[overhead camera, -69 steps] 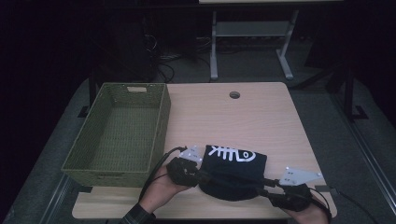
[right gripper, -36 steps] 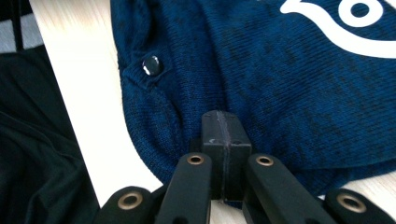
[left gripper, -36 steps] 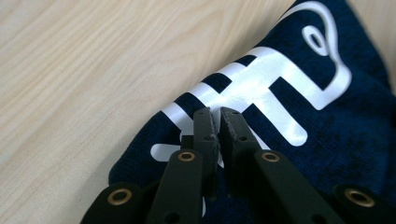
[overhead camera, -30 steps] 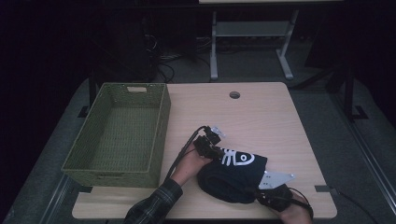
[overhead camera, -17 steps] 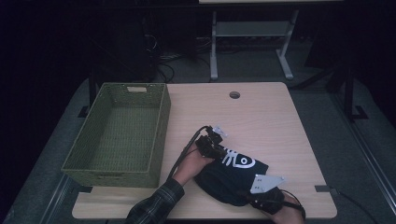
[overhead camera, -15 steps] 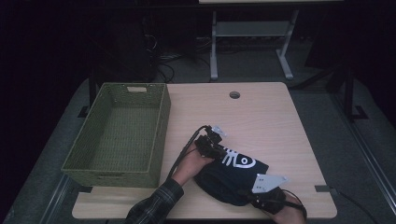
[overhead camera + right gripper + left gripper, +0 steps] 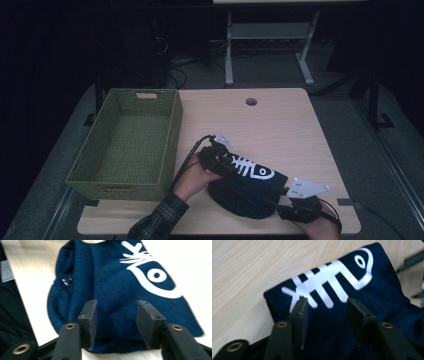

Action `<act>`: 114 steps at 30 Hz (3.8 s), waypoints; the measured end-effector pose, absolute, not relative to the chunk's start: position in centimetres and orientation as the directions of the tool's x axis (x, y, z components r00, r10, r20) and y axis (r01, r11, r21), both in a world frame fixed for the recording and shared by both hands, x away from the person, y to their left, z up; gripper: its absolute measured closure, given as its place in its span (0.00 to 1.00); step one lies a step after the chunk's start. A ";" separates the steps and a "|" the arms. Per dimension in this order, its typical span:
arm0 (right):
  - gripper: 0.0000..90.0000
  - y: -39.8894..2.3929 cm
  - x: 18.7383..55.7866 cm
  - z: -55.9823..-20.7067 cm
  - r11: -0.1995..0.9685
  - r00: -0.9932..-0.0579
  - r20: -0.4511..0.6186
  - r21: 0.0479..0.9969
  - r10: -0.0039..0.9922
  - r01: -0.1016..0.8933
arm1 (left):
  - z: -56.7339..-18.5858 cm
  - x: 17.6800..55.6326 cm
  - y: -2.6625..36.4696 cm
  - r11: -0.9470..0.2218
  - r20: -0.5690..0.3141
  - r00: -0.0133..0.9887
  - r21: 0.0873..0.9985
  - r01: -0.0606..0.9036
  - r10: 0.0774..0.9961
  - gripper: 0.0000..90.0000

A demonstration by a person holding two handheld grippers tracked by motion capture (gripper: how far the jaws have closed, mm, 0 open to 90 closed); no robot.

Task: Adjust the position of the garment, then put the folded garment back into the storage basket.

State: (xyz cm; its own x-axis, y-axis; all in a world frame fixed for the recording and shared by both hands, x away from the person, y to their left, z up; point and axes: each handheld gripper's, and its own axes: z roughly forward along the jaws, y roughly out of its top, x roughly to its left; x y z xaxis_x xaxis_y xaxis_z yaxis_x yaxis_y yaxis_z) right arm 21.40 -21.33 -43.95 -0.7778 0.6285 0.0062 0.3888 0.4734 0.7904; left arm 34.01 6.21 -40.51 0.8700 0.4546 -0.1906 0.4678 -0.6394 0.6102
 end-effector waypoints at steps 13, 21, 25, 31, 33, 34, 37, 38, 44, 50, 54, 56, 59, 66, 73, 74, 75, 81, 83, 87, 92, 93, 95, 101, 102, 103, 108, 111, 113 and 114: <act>0.41 -25.5 22.6 -43.9 0.412 -0.678 0.018 0.782 0.735 0.468 | -41.2 34.0 8.4 -0.624 -0.163 0.845 0.606 0.493 0.509 0.35; 0.26 -28.7 23.6 -44.7 0.366 -0.591 0.035 0.756 0.806 0.543 | -42.8 34.8 8.2 -0.626 -0.164 0.828 0.581 0.520 0.536 0.28; 0.17 -29.9 24.3 -45.8 0.345 -0.550 0.042 0.738 0.834 0.580 | -44.0 35.4 8.3 -0.630 -0.186 0.819 0.556 0.543 0.542 0.26; 0.15 -30.7 25.4 -47.3 0.325 -0.510 0.053 0.713 0.859 0.621 | -45.2 35.6 8.4 -0.639 -0.204 0.830 0.552 0.536 0.520 0.22; 0.15 -30.6 25.6 -47.7 0.328 -0.504 0.046 0.707 0.862 0.627 | -45.4 35.6 8.3 -0.640 -0.206 0.829 0.550 0.537 0.520 0.22; 0.14 -30.5 25.7 -47.8 0.332 -0.505 0.044 0.704 0.862 0.628 | -45.4 35.6 8.3 -0.639 -0.209 0.829 0.549 0.538 0.519 0.22; 0.10 -30.1 26.0 -48.1 0.345 -0.505 0.025 0.700 0.863 0.625 | -45.4 35.6 8.3 -0.638 -0.222 0.831 0.550 0.538 0.510 0.25; 0.09 -30.1 26.0 -48.1 0.344 -0.505 0.025 0.702 0.863 0.623 | -45.5 35.6 8.3 -0.641 -0.228 0.834 0.549 0.536 0.503 0.27; 0.08 -30.0 26.0 -48.3 0.334 -0.501 0.027 0.713 0.865 0.616 | -45.5 35.4 8.2 -0.641 -0.252 0.845 0.560 0.525 0.472 0.41; 0.08 -30.0 26.0 -48.3 0.335 -0.502 0.027 0.713 0.865 0.616 | -45.7 35.6 8.2 -0.631 -0.328 0.837 0.551 0.547 0.439 0.60; 0.08 -30.0 26.0 -48.3 0.335 -0.502 0.028 0.713 0.865 0.616 | -45.7 35.6 8.0 -0.637 -0.343 0.832 0.536 0.554 0.436 0.69; 0.08 -30.0 26.0 -48.3 0.335 -0.502 0.027 0.713 0.864 0.616 | -45.6 35.6 8.0 -0.638 -0.346 0.831 0.533 0.556 0.435 0.72; 0.08 -30.0 26.0 -48.3 0.335 -0.502 0.027 0.713 0.865 0.616 | -45.5 35.6 7.8 -0.647 -0.347 0.833 0.525 0.553 0.431 0.76; 0.08 -30.0 26.0 -48.3 0.335 -0.502 0.027 0.713 0.864 0.616 | -44.9 35.6 7.8 -0.655 -0.333 0.839 0.525 0.544 0.430 0.82; 0.08 -30.0 26.0 -48.3 0.335 -0.502 0.028 0.713 0.864 0.616 | -44.1 35.4 7.7 -0.656 -0.319 0.836 0.518 0.549 0.446 0.82; 0.08 -30.0 26.0 -48.3 0.335 -0.502 0.028 0.713 0.864 0.616 | -43.7 35.3 7.6 -0.657 -0.306 0.839 0.523 0.543 0.449 0.82; 0.08 -30.0 26.0 -48.3 0.335 -0.503 0.028 0.713 0.864 0.615 | -43.5 35.2 7.6 -0.657 -0.306 0.840 0.524 0.542 0.449 0.82; 0.08 -30.0 26.0 -48.3 0.335 -0.503 0.029 0.712 0.864 0.617 | -42.6 35.2 7.8 -0.646 -0.324 0.838 0.535 0.545 0.439 0.82; 0.08 -29.9 26.1 -48.3 0.336 -0.504 0.029 0.713 0.863 0.615 | -42.3 35.1 7.7 -0.645 -0.330 0.839 0.537 0.543 0.432 0.83; 0.08 -30.0 26.1 -48.3 0.338 -0.506 0.027 0.713 0.862 0.615 | -41.7 35.2 8.0 -0.631 -0.356 0.838 0.550 0.546 0.414 0.83; 0.08 -29.9 26.1 -48.3 0.339 -0.506 0.027 0.712 0.862 0.615 | -40.8 35.3 8.1 -0.635 -0.359 0.839 0.548 0.545 0.410 0.83; 0.07 -29.8 26.1 -48.3 0.336 -0.504 0.031 0.710 0.863 0.619 | -40.6 35.4 8.1 -0.636 -0.363 0.837 0.545 0.547 0.409 0.83; 0.07 -29.7 26.2 -48.3 0.340 -0.508 0.030 0.708 0.861 0.619 | -40.1 35.6 8.1 -0.632 -0.378 0.834 0.545 0.551 0.401 0.83; 0.07 -29.7 26.2 -48.3 0.339 -0.508 0.031 0.709 0.861 0.618 | -38.2 36.1 8.0 -0.642 -0.375 0.839 0.541 0.544 0.394 0.83; 0.07 -29.7 26.2 -48.3 0.340 -0.508 0.030 0.709 0.861 0.618 | -37.9 36.1 8.0 -0.641 -0.377 0.839 0.542 0.543 0.392 0.83; 0.07 -29.7 26.2 -48.3 0.340 -0.508 0.030 0.709 0.861 0.618 | -37.5 36.2 8.0 -0.642 -0.376 0.840 0.543 0.541 0.391 0.83; 0.07 -29.7 26.2 -48.3 0.340 -0.508 0.030 0.709 0.861 0.618 | -35.7 36.2 8.0 -0.658 -0.349 0.857 0.549 0.516 0.380 0.83; 0.07 -29.7 26.2 -48.3 0.339 -0.508 0.030 0.710 0.861 0.618 | -34.8 36.2 8.1 -0.656 -0.344 0.857 0.552 0.515 0.383 0.83; 0.07 -29.7 26.3 -48.3 0.340 -0.508 0.030 0.710 0.861 0.617 | -34.4 36.3 8.2 -0.654 -0.344 0.858 0.556 0.514 0.382 0.83; 0.07 -29.7 26.2 -48.3 0.340 -0.508 0.030 0.710 0.861 0.617 | -34.2 36.4 8.3 -0.655 -0.341 0.860 0.557 0.510 0.379 0.83</act>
